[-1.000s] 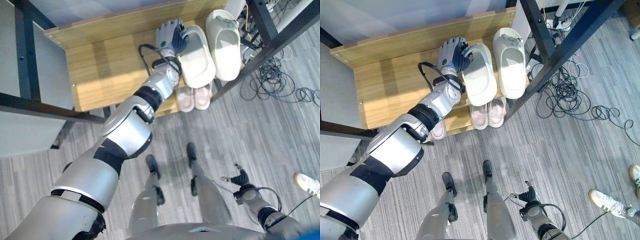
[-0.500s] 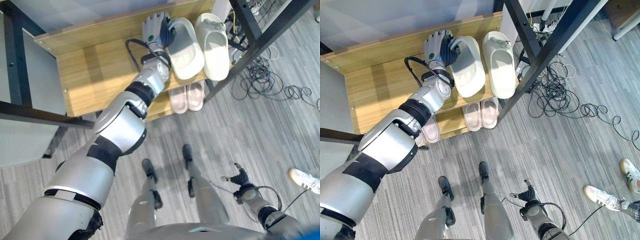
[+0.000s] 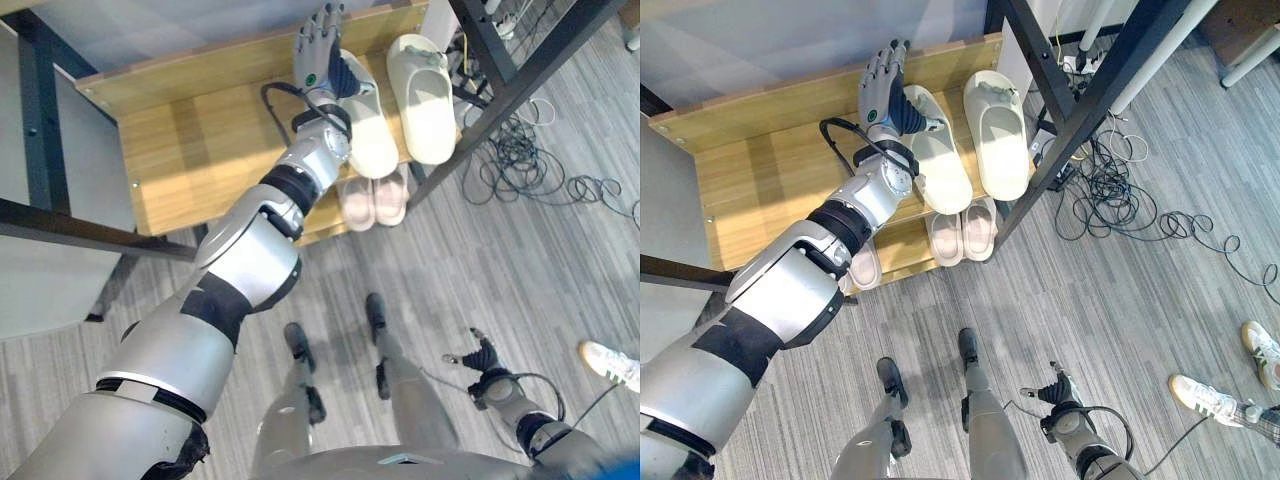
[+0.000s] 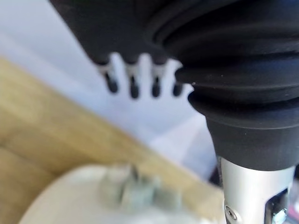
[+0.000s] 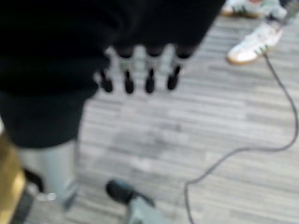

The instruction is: Arrange the slippers neatly on the shoe rack.

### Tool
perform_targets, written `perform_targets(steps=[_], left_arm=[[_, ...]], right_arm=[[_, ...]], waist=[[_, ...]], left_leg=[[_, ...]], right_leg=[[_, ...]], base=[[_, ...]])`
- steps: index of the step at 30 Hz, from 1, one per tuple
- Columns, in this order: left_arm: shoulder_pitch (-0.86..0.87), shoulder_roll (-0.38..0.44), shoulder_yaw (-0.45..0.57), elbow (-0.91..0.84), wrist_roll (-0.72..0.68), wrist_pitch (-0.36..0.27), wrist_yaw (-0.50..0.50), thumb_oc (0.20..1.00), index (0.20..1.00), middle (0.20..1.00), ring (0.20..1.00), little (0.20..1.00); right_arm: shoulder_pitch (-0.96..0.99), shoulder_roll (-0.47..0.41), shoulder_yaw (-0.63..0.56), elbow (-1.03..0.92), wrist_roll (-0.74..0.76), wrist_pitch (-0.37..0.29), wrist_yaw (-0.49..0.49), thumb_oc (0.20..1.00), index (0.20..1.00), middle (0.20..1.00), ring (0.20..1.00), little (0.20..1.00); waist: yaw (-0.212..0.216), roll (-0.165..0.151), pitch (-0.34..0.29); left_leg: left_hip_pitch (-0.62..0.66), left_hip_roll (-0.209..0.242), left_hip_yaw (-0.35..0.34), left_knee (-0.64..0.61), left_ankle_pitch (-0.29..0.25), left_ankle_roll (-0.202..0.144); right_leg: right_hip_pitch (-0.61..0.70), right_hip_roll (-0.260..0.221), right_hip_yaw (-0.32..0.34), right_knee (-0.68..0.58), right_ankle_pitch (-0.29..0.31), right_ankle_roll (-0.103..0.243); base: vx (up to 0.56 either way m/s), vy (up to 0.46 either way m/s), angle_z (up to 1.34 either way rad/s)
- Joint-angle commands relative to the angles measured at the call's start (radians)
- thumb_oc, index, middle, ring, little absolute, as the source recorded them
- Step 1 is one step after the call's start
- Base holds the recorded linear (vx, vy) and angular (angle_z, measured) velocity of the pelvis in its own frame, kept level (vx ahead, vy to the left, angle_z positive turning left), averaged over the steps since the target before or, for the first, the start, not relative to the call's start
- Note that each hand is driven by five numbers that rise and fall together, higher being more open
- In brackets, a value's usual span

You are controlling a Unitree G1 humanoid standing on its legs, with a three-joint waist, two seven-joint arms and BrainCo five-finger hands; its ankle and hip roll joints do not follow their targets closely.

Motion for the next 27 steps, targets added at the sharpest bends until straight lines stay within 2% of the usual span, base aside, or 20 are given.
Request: perform_targets(steps=[1,9,12,15,20,27], left_arm=[[-0.162,0.036,0.079,0.021,-0.013,-0.052,0.018,1.0,1.0,1.0,1.0,1.0],[-0.041,-0.008,0.115,-0.072,-0.059,-0.087,0.002,1.0,1.0,1.0,1.0,1.0],[-0.012,-0.031,0.133,-0.056,-0.114,-0.1,-0.032,1.0,1.0,1.0,1.0,1.0],[0.017,-0.056,0.123,-0.039,-0.107,-0.106,-0.056,1.0,1.0,1.0,1.0,1.0],[0.11,-0.118,0.144,-0.026,-0.209,-0.141,-0.122,1.0,1.0,1.0,1.0,1.0],[0.158,-0.16,0.175,0.019,-0.31,-0.15,-0.174,1.0,1.0,1.0,1.0,1.0]], right_arm=[[-0.023,-0.091,-0.006,0.017,0.008,0.006,-0.007,1.0,1.0,1.0,1.0,1.0],[-0.034,-0.086,-0.041,0.029,0.03,0.027,-0.007,1.0,1.0,1.0,1.0,1.0],[-0.032,-0.085,-0.052,0.039,0.04,0.036,-0.004,1.0,1.0,1.0,1.0,1.0],[-0.026,-0.078,-0.058,0.051,0.049,0.042,0.001,1.0,1.0,1.0,1.0,1.0],[-0.028,-0.066,-0.062,0.063,0.053,0.052,-0.002,1.0,1.0,1.0,1.0,1.0],[-0.054,-0.063,-0.049,0.072,0.044,0.067,-0.004,1.0,1.0,1.0,1.0,1.0]], waist=[[0.012,0.058,0.118],[0.042,0.078,0.116],[0.048,0.085,0.115],[0.053,0.088,0.11],[0.06,0.097,0.1],[0.063,0.108,0.093]], left_leg=[[-0.053,0.037,-0.145,0.022,-0.031,-0.049],[-0.052,0.025,-0.156,0.055,-0.041,-0.046],[-0.06,0.019,-0.16,0.051,-0.031,-0.045],[-0.063,0.019,-0.166,0.04,-0.023,-0.045],[-0.072,0.018,-0.169,0.038,-0.02,-0.043],[-0.08,0.018,-0.165,0.043,-0.02,-0.04]], right_leg=[[-0.018,-0.025,-0.067,0.078,-0.122,0.045],[0.007,-0.036,-0.085,0.084,-0.131,0.045],[0.002,-0.039,-0.092,0.081,-0.126,0.045],[-0.005,-0.04,-0.095,0.083,-0.123,0.043],[-0.018,-0.041,-0.088,0.086,-0.122,0.041],[-0.029,-0.039,-0.077,0.089,-0.121,0.039]], base=[[0.0,0.0,0.0],[-0.02,-0.001,0.02],[-0.05,-0.002,0.09],[-0.03,-0.004,0.08],[0.0,0.0,0.0],[0.0,0.0,0.0]])
